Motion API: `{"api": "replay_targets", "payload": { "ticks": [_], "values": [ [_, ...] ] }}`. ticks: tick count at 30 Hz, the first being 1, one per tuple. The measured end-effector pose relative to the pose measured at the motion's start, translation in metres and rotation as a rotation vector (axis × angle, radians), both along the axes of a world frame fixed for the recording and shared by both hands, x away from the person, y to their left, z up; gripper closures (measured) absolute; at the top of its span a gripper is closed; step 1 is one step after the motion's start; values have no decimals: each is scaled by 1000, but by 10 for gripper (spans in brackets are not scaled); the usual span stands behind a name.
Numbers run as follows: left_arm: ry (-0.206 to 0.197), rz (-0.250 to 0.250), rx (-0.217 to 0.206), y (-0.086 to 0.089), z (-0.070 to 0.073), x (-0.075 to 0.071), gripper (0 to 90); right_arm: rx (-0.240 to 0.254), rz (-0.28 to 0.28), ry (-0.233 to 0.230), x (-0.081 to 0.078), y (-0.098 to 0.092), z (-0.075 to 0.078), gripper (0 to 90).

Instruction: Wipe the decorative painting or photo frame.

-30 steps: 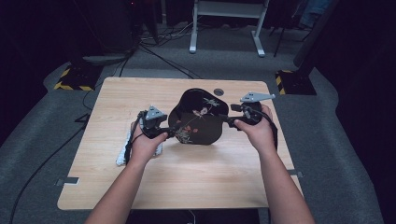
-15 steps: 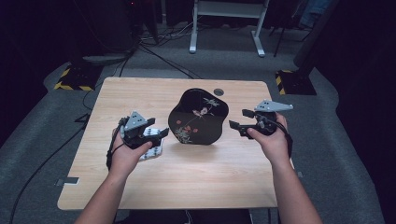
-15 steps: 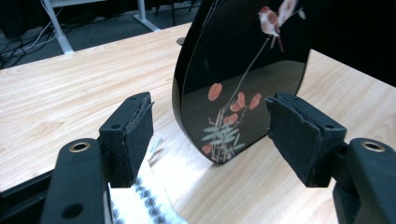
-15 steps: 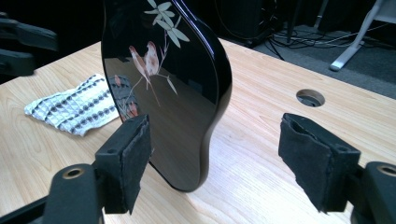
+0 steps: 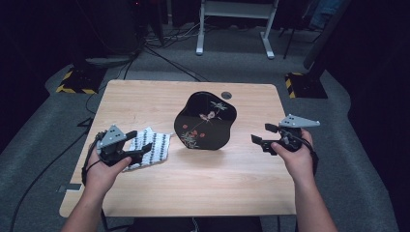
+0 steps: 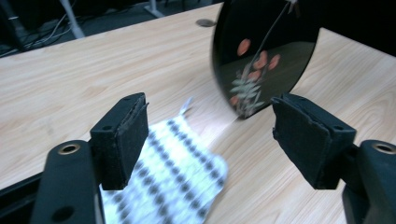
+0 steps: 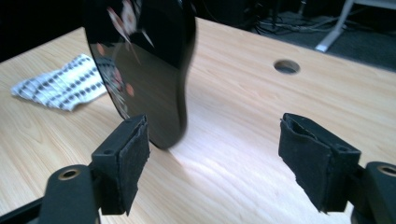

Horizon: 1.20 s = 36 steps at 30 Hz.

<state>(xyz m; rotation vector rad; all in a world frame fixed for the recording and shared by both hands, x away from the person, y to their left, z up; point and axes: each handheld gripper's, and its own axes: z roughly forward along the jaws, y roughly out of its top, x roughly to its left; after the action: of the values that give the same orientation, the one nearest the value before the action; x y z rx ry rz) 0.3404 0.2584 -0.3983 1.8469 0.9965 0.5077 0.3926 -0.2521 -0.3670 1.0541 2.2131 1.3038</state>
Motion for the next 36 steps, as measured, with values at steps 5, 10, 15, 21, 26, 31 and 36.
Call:
{"api": "replay_targets", "payload": {
  "ticks": [5, 10, 15, 21, 26, 31, 36],
  "values": [
    [7, 42, -12, 25, -9, -4, 264, -6, -32, 17, -7, -19, -11, 265],
    [55, 62, 42, 42, -24, -5, 219, -9, -48, 21, -10, -34, -24, 253],
    [87, 87, 80, 56, -38, -7, 200, -9, -80, 46, -11, -47, -42, 253],
    [150, 109, 107, 70, -52, -9, 200, -18, -128, 119, -11, -62, -70, 253],
    [215, 101, 172, 75, -64, -8, 182, -62, -151, 159, -11, -68, -84, 253],
    [245, 112, 171, 80, -74, -6, 184, -84, -157, 186, -10, -69, -94, 253],
    [275, 122, 169, 85, -82, -6, 184, -124, -154, 205, -7, -67, -104, 252]
  ]
}}
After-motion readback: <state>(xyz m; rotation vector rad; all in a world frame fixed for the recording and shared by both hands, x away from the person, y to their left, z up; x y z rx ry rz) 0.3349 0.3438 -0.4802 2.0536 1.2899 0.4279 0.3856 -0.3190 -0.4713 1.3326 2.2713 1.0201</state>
